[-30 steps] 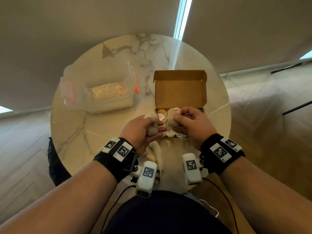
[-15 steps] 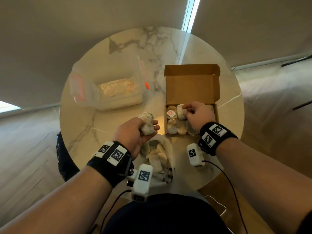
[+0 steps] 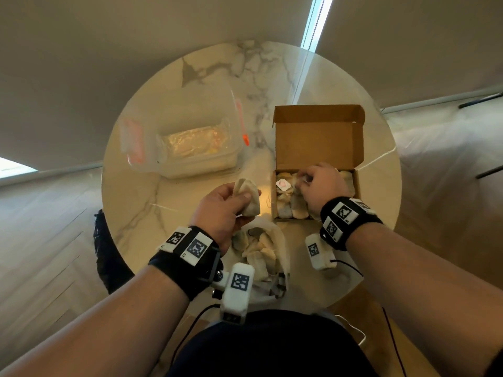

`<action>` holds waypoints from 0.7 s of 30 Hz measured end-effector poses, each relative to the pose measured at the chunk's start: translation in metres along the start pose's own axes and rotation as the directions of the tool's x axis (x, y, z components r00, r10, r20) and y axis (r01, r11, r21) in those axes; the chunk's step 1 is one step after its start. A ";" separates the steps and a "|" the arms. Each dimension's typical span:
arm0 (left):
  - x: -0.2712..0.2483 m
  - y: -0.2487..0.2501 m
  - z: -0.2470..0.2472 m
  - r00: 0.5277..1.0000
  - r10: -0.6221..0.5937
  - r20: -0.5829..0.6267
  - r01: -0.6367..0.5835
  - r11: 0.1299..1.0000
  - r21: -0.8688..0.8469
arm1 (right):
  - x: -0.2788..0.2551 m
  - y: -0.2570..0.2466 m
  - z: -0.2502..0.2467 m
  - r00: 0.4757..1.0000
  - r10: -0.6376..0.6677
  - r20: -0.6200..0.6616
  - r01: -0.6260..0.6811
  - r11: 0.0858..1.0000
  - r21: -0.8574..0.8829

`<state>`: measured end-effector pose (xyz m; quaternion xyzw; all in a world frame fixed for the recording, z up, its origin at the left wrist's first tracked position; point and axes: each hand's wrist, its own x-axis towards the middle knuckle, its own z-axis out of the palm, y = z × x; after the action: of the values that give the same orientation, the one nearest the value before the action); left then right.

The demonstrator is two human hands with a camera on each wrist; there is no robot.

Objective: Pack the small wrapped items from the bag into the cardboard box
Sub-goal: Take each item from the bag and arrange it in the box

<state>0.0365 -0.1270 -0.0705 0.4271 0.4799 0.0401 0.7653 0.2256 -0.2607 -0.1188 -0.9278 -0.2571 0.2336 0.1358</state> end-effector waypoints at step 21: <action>0.002 0.014 0.017 0.994 -0.004 0.110 0.006 1.000 -0.023 | -0.078 -0.039 -0.022 0.985 -0.035 0.167 -0.129 0.482 0.866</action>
<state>0.0556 -0.1279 -0.0598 0.4185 0.4377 0.0204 0.7955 0.1610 -0.2735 -0.0570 -0.7144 -0.0871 0.4097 0.5605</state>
